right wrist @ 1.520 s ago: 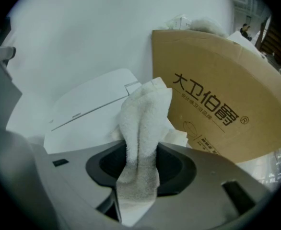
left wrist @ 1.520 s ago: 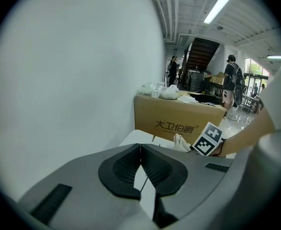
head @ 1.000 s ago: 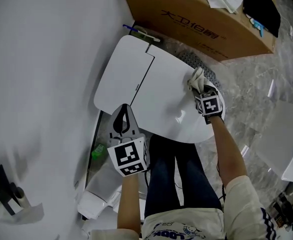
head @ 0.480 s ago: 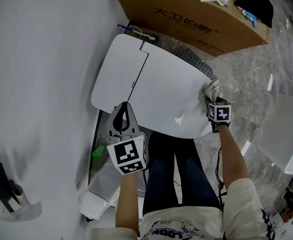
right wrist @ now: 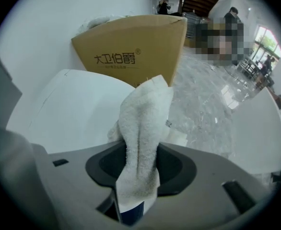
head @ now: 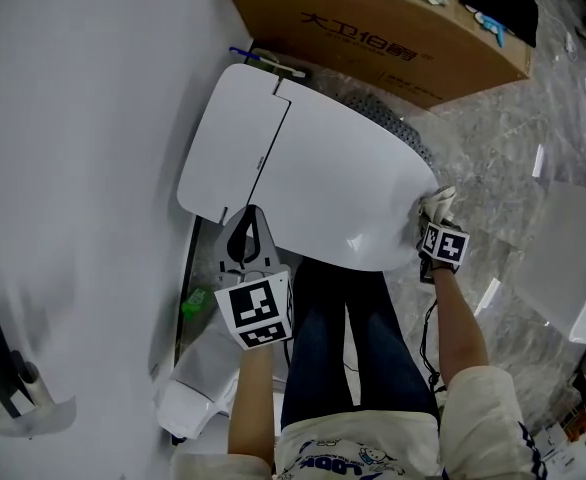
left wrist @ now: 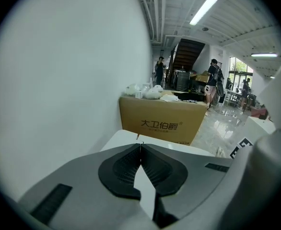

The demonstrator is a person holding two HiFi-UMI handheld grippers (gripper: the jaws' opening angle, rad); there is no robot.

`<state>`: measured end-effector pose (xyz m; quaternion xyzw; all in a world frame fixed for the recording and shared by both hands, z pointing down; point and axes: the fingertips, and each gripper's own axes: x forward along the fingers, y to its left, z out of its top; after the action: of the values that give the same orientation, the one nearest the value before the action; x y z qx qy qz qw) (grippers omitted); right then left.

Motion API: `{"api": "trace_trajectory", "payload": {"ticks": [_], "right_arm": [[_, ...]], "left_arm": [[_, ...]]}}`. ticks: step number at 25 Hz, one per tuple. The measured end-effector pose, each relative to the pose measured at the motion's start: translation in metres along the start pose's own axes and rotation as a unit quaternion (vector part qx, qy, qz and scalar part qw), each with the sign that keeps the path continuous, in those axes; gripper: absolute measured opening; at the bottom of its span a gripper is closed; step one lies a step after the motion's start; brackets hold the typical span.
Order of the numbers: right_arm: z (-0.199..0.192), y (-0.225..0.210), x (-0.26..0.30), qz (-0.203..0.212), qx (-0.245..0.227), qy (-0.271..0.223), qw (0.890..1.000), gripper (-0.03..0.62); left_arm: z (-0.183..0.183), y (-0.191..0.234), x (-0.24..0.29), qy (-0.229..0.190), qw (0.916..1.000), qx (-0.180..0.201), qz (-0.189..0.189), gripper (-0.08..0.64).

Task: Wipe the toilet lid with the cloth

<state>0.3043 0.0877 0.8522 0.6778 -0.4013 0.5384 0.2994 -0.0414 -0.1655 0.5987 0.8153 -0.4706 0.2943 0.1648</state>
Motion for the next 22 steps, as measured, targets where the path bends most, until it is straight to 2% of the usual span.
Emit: {"api": "trace_trajectory", "payload": {"ticks": [5, 9, 11, 14, 22], "right_arm": [[-0.023, -0.003, -0.006, -0.023, 0.084, -0.008, 0.996, 0.166], [-0.032, 0.006, -0.008, -0.049, 0.165, -0.017, 0.985, 0.164], [-0.034, 0.016, -0.009, -0.059, 0.19, -0.019, 0.98, 0.163], [-0.031, 0.036, -0.008, -0.065, 0.198, -0.022, 0.978, 0.16], [-0.004, 0.117, -0.002, -0.034, 0.19, -0.029, 0.981, 0.16]], "left_arm": [[-0.01, -0.001, -0.008, 0.006, 1.0, -0.007, 0.001, 0.003], [-0.02, 0.002, -0.011, 0.01, 0.9998, -0.018, 0.006, 0.003], [-0.023, 0.004, -0.013, 0.012, 0.9996, -0.023, 0.008, 0.003], [-0.026, 0.009, -0.017, 0.013, 0.9995, -0.027, 0.011, 0.003], [-0.04, 0.039, -0.028, 0.017, 0.9979, -0.049, 0.037, 0.003]]}}
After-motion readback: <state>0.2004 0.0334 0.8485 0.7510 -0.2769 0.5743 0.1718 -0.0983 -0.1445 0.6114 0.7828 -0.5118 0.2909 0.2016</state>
